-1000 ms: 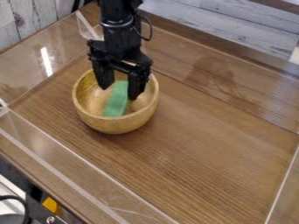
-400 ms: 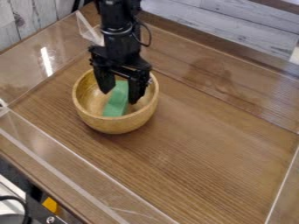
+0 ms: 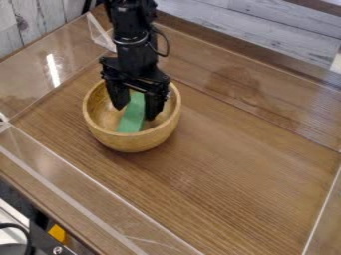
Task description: Remove the green block from inside the brown bowl and put it on the table
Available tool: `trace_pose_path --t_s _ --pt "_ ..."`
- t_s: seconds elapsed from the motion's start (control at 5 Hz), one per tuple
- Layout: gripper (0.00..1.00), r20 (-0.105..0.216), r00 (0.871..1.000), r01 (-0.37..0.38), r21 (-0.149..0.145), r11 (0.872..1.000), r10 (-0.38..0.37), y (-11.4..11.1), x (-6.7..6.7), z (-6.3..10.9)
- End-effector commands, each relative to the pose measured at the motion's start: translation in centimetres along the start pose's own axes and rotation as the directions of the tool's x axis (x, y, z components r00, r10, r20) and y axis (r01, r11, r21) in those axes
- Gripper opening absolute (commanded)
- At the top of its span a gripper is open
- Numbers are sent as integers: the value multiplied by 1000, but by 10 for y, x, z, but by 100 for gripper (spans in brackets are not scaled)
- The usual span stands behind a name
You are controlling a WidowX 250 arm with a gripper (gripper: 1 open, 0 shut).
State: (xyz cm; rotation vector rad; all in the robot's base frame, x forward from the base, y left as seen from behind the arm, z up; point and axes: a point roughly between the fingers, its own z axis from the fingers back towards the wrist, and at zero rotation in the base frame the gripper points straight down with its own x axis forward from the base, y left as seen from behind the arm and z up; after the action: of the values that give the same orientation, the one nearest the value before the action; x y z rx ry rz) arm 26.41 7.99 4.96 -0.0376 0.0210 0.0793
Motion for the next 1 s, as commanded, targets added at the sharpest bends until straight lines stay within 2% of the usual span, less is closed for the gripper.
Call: trace_pose_path --t_s 0.0,0.4,0.6,0.8 --pt "100 36 999 -10 6 1000 10 4 6 5" --pt "100 35 999 -19 6 1000 19 4 8 -3" --pt "0 37 999 -24 6 1000 24 4 9 -6" --pt "0 42 999 -29 4 1000 29 4 9 -4"
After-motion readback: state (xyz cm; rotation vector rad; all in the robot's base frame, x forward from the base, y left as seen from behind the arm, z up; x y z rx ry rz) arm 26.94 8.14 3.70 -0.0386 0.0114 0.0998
